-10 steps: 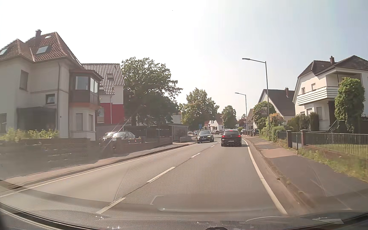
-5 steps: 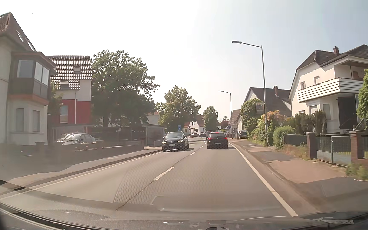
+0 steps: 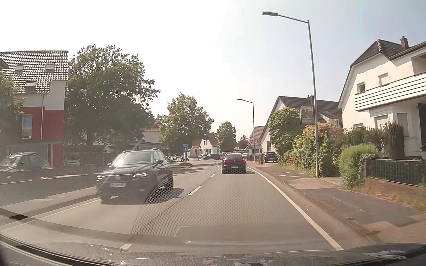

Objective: Follow the waypoints while adhering to traffic rules and regulations

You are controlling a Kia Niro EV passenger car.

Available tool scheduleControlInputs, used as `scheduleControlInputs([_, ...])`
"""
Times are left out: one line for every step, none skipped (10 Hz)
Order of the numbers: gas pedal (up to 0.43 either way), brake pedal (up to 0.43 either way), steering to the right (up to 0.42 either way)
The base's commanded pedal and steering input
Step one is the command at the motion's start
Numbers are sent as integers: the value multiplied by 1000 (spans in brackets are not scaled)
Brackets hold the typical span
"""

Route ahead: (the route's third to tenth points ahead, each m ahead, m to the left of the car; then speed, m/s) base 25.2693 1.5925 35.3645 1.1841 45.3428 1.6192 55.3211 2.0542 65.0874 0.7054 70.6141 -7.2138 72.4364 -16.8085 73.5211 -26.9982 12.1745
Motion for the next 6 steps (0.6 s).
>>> scheduleControlInputs([157,0,26])
scheduleControlInputs([157,0,17])
scheduleControlInputs([150,0,10])
scheduleControlInputs([150,0,6])
scheduleControlInputs([150,0,4])
scheduleControlInputs([118,0,1])
